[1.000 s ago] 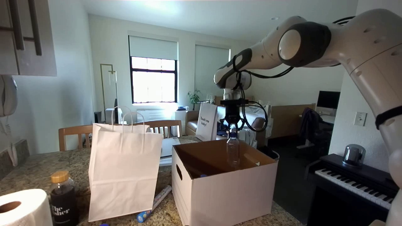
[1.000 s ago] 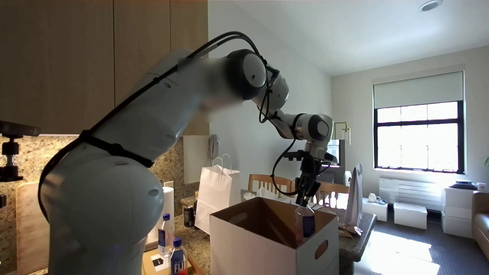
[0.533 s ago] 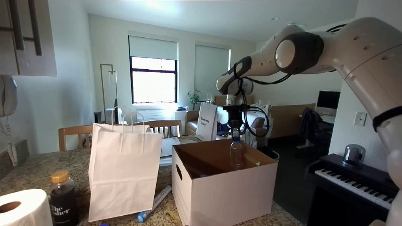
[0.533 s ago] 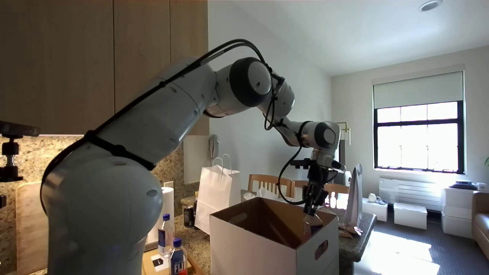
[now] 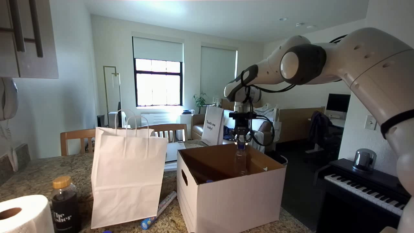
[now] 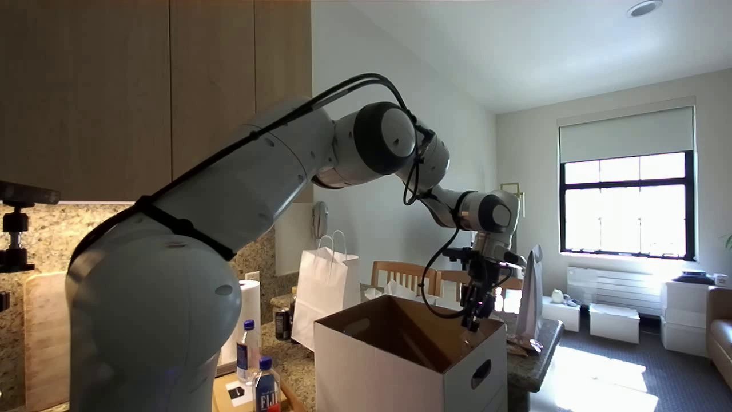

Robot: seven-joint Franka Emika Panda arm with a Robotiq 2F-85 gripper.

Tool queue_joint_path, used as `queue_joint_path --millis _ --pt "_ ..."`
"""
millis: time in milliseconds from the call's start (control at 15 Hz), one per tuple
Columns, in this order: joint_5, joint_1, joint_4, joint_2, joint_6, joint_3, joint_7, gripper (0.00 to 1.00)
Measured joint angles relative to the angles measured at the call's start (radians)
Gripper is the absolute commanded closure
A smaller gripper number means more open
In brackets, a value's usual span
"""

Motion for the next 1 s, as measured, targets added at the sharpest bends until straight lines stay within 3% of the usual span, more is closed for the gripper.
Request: queue_joint_path --millis 533,600,667,867,1000 --pt "0.020 -0.008 0.024 0.046 0.065 -0.002 0.050 0.86" --pt "0.020 -0.008 0.026 0.050 0.066 -0.003 0.056 0.55" --pt "0.020 -0.008 0.026 0.053 0.066 -0.003 0.060 0.39" --pt "0.020 -0.008 0.027 0.058 0.066 -0.005 0.075 0.21" --pt "0.020 -0.008 0.027 0.059 0.065 -0.008 0.077 0.16"
